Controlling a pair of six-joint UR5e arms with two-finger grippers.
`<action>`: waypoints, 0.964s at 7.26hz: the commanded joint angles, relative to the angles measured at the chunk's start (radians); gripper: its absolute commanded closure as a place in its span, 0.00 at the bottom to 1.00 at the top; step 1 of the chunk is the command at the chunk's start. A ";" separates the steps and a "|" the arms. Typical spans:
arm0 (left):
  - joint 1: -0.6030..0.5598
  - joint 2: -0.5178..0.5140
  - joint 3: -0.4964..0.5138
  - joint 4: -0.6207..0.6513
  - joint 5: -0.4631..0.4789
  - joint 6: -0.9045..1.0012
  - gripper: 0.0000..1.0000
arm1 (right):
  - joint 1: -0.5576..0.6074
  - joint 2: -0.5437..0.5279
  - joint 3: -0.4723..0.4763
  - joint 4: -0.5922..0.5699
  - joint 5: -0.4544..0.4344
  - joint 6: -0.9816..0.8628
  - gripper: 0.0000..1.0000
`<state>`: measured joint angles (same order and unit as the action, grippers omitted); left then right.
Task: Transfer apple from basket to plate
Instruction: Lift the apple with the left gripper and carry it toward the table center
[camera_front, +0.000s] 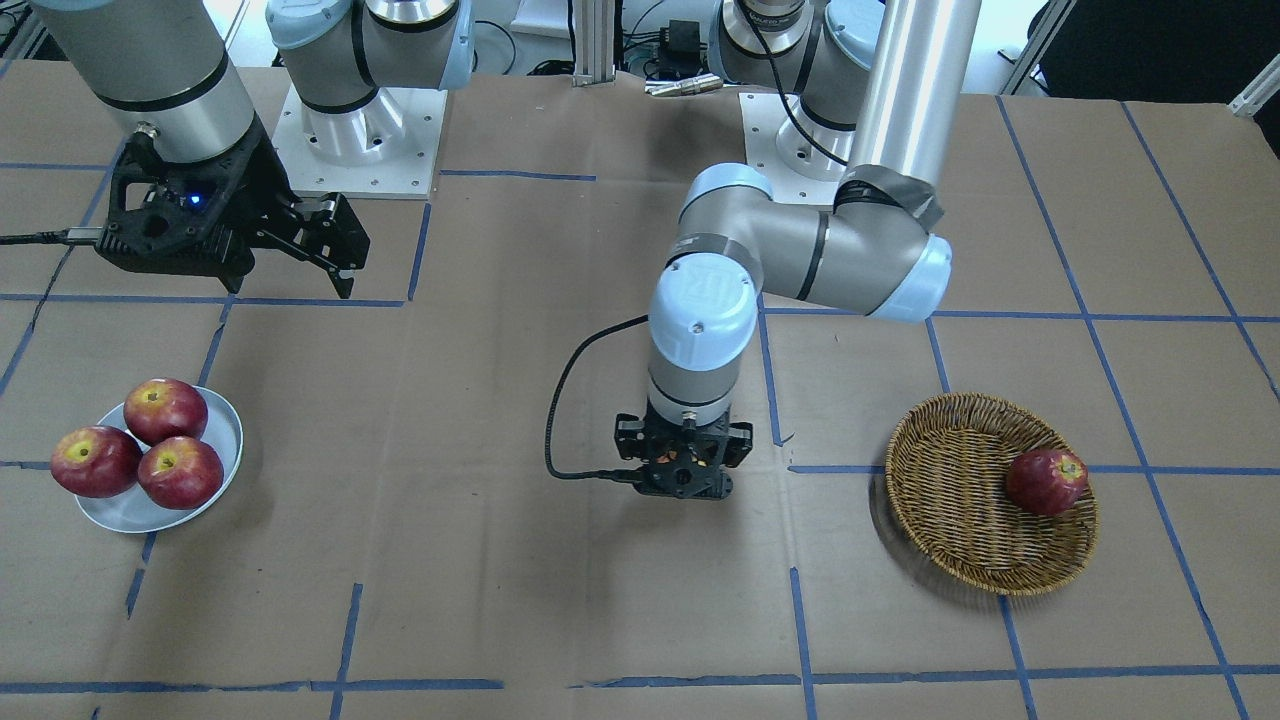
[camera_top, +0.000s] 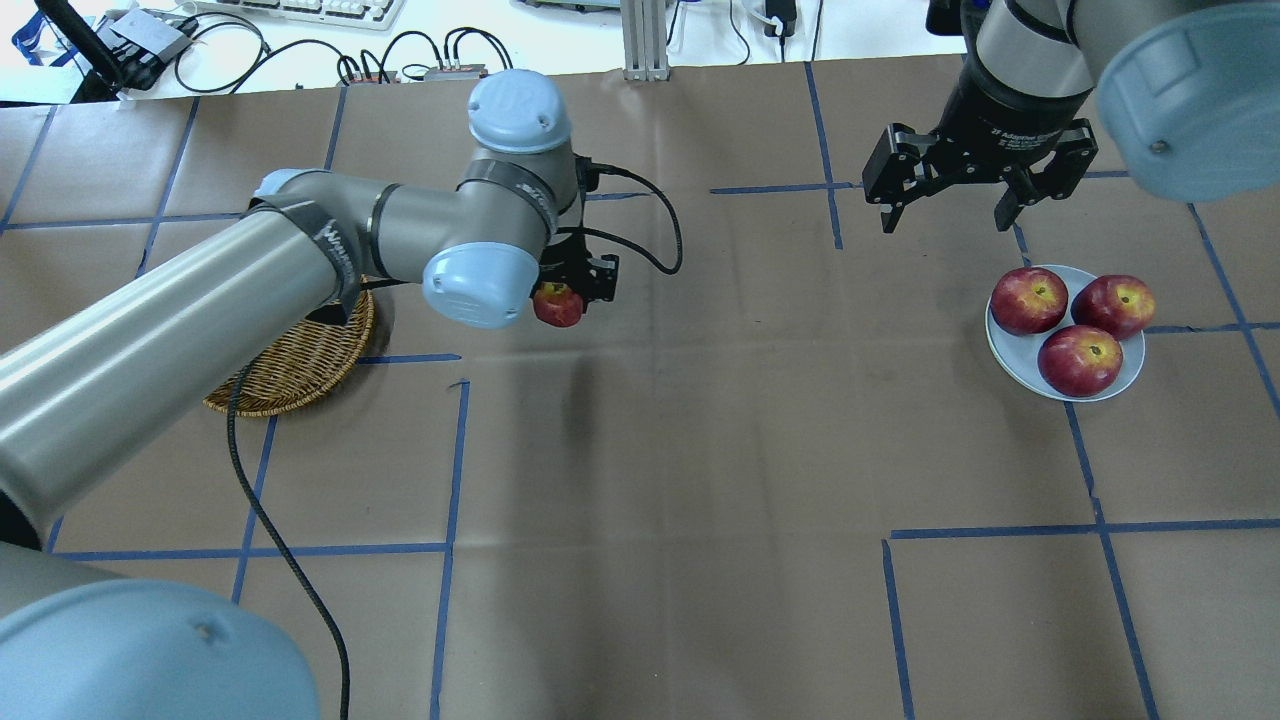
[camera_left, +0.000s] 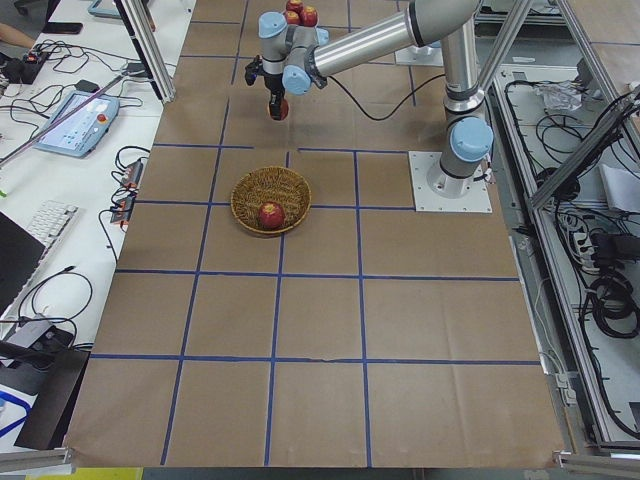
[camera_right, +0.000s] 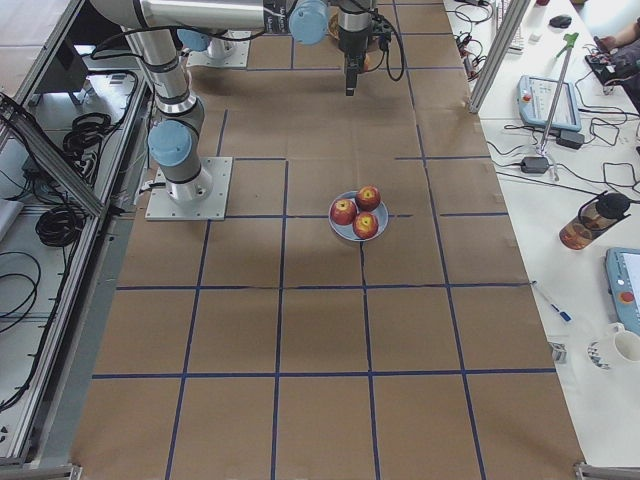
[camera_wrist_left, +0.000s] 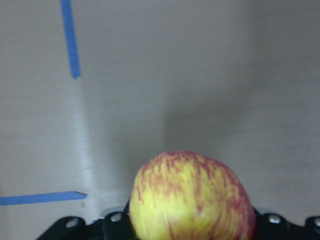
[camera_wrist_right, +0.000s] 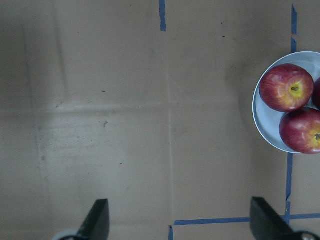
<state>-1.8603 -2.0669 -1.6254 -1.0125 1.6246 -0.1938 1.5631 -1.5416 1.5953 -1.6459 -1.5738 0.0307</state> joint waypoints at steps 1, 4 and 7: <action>-0.089 -0.080 0.074 -0.001 -0.009 -0.102 0.46 | 0.000 0.000 0.000 0.000 0.000 0.000 0.00; -0.116 -0.091 0.065 -0.003 0.003 -0.108 0.46 | 0.000 0.000 0.000 0.000 0.000 0.000 0.00; -0.119 -0.128 0.085 0.011 -0.003 -0.111 0.45 | 0.000 0.000 0.000 0.000 0.000 0.000 0.00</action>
<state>-1.9764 -2.1818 -1.5482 -1.0059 1.6207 -0.3038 1.5631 -1.5417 1.5959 -1.6460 -1.5739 0.0307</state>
